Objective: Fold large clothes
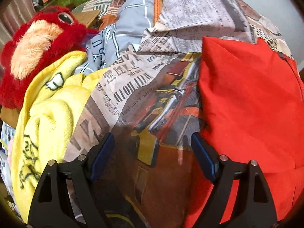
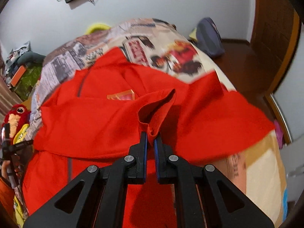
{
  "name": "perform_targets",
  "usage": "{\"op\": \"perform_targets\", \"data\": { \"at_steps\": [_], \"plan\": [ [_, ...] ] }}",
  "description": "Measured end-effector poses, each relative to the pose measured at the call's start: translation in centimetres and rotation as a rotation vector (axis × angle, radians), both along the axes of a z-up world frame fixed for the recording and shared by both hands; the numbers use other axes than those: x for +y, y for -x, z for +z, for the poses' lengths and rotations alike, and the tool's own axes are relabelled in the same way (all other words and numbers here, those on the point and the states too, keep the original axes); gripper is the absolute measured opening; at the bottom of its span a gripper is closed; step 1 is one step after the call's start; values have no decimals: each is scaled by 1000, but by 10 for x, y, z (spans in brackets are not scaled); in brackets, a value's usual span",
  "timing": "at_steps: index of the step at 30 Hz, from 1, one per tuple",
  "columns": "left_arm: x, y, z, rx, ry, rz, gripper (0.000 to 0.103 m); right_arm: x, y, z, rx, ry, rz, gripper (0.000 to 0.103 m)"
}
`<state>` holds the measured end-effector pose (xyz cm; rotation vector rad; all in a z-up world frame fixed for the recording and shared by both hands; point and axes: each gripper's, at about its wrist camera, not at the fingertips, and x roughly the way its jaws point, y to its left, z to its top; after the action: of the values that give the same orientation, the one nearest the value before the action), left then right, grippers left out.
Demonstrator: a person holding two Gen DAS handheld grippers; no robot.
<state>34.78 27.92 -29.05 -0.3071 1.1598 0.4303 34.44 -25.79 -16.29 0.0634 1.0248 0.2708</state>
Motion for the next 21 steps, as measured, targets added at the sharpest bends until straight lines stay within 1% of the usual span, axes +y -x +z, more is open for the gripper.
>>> {"op": "perform_targets", "data": {
  "at_steps": [3, 6, 9, 10, 11, 14, 18, 20, 21],
  "plan": [
    [-15, 11, 12, -10, 2, -44, 83, -4, 7, -9, 29, 18, 8, 6],
    [-32, 13, 21, -11, -26, -97, 83, -5, 17, -16, 85, 21, 31, 9],
    [-53, 17, 35, -17, -69, -162, 83, -8, 27, -16, 119, 35, 53, 19],
    [-63, 20, 41, -22, -84, -186, 83, -9, 29, -14, 121, 33, 56, 28],
    [-70, 21, 45, -26, -99, -213, 83, -11, 33, -11, 118, 30, 58, 37],
    [-98, 26, 59, -31, -143, -287, 83, -19, 44, 7, 72, 25, 46, 53],
    [-130, 31, 74, -47, -144, -353, 83, -34, 52, 36, -5, 38, 24, 59],
    [-144, 30, 84, -68, -117, -378, 83, -43, 53, 47, -23, 31, 19, 65],
    [-148, 28, 87, -79, -104, -389, 83, -48, 54, 53, -39, 25, 12, 66]
  ]
}}
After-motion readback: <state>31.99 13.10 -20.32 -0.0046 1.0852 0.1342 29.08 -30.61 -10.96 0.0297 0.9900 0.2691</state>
